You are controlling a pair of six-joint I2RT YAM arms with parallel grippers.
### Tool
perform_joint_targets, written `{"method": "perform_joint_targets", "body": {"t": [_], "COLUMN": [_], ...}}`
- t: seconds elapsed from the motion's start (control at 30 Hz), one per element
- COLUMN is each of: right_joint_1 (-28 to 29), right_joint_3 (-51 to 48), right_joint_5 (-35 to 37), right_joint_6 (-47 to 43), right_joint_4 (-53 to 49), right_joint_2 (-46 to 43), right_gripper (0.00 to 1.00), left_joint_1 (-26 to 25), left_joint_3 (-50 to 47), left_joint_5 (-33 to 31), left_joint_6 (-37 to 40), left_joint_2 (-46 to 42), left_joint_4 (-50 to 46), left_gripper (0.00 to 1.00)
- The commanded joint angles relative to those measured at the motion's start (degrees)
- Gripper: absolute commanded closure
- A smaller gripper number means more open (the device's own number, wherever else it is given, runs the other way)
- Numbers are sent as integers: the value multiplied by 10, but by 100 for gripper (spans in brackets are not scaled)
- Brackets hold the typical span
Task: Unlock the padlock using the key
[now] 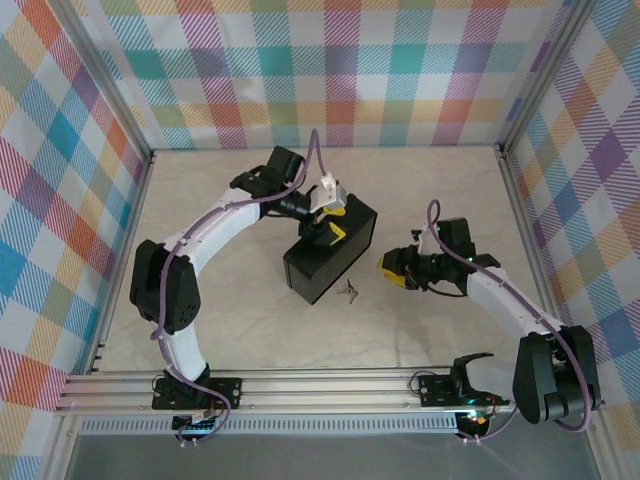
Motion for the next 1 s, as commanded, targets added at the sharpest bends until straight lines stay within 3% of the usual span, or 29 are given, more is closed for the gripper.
{"method": "perform_joint_targets", "body": {"t": [0.0,0.2,0.3,0.57,0.67,0.97], "right_joint_1": [38,131,160,219,231,257], "right_joint_3": [-1,22,42,95,107,80], "right_joint_5": [55,159,195,284,300,343], "right_joint_6": [-46,-43,-51,-63,-64,-62], "right_joint_4": [-1,35,39,28,26,80], "right_joint_2": [24,105,148,211,230,265], "right_gripper": [54,54,56,62,63,71], "left_joint_1": [4,41,55,72,79,80], "left_joint_3": [52,186,247,269,257,89], "left_joint_5": [15,-48,-98,-234,-268,-346], "left_joint_6": [-64,-230,-265,-341,-373,-461], "left_joint_2": [-26,10,22,-1,-16,-111], "left_joint_4": [-11,-68,-111,-120,-115,-38], "left_gripper": [34,42,44,45,45,46]}}
